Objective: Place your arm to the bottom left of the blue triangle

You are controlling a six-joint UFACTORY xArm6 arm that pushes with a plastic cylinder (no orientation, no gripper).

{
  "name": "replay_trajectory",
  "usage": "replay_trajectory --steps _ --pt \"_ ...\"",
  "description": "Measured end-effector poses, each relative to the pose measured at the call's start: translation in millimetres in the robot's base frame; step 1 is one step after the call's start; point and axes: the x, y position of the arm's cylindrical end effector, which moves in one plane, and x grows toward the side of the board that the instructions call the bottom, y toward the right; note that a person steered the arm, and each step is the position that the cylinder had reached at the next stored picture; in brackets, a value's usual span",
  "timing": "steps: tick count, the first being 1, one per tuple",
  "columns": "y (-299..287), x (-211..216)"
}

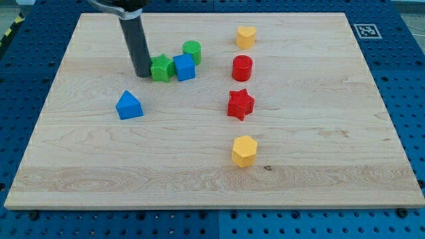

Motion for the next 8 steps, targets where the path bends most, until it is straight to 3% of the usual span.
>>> replay_trajectory --steps 2,3,5,6,7,8 --pt "37.9 3.9" --pt "24.7 54.4" --pt "-56.4 193.1" --pt "-80.7 228.4" --pt "-90.2 242.2" --pt "-98.6 220.1"
